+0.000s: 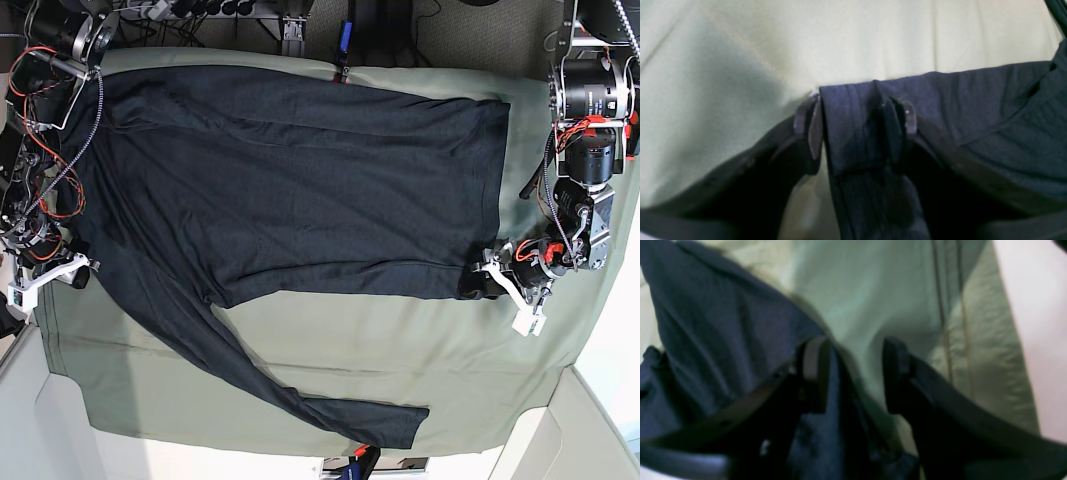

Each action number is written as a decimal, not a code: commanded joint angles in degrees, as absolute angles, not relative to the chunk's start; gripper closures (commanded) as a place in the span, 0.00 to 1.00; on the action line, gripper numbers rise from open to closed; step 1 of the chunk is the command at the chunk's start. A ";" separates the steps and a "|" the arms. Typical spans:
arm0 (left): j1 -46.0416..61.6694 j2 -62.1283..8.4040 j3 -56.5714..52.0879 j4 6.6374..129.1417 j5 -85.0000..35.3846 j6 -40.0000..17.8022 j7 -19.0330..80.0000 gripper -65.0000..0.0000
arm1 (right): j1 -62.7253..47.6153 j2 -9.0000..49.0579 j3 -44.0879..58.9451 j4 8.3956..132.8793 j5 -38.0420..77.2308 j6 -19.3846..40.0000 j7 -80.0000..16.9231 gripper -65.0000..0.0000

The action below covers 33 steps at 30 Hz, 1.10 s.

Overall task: Fold the T-shirt properly
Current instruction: 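Grasp the shirt's side edges near the sleeve seams with both grippers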

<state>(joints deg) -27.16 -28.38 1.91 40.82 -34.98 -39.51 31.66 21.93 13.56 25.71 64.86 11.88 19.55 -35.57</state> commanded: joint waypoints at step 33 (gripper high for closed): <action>-27.59 -33.41 1.76 41.63 -37.47 -40.00 33.32 1.00 | 23.31 14.33 15.42 63.05 7.99 21.21 -31.92 1.00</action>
